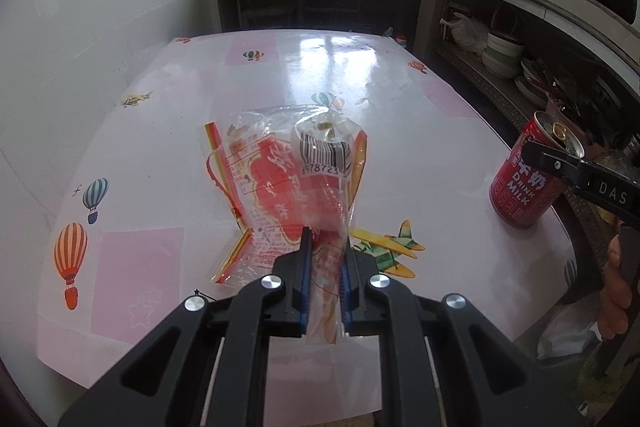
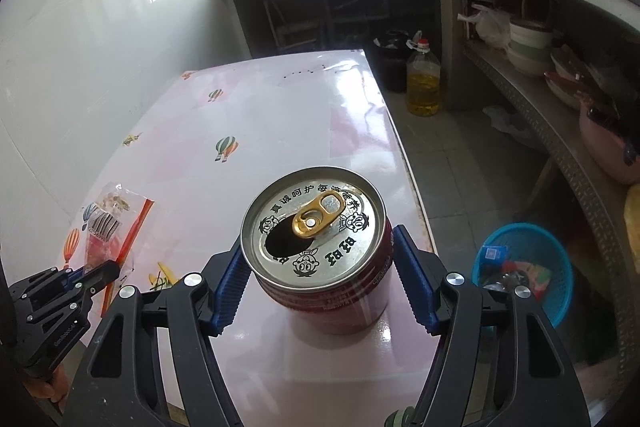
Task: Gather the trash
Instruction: 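Carry bag and can over the blue wastebasket and open both tools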
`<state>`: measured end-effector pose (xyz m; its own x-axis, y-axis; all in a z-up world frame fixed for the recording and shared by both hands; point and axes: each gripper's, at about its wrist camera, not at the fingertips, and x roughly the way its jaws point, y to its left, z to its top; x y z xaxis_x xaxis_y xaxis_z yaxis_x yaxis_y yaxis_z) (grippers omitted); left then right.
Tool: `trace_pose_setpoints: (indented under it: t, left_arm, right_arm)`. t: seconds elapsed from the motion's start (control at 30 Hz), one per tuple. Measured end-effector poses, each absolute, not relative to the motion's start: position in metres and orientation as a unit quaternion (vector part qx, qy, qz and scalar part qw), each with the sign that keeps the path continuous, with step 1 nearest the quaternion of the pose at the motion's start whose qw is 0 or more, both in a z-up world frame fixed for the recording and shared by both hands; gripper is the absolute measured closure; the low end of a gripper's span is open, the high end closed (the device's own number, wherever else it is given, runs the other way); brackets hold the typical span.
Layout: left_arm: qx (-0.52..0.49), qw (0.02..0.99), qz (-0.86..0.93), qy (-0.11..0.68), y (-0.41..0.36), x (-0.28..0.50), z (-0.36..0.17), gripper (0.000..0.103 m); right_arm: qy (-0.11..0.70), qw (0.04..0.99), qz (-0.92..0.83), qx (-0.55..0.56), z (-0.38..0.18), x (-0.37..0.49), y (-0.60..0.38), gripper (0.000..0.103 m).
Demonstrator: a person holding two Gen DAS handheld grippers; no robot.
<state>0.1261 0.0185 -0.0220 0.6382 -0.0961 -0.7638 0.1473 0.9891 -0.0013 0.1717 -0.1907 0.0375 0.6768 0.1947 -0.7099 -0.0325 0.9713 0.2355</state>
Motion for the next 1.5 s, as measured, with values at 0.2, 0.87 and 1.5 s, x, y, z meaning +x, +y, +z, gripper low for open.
trace_pose_setpoints:
  t: [0.2,0.87,1.5]
  left_arm:
    - [0.035,0.908,-0.064,0.414,0.019,0.124,-0.019,0.092]
    - [0.035,0.917,-0.094,0.387,0.007,0.115,0.008,0.092]
    - [0.082,0.817,-0.383,0.424,-0.226,0.174,0.040,0.092]
  right_arm:
    - [0.393,0.912,0.062,0.099,0.042,0.167,-0.190,0.039]
    - [0.343,0.932,0.044,0.106,0.079,0.143,-0.219,0.039]
    - [0.334,0.894,-0.200,0.221,0.034,0.045,-0.414,0.039]
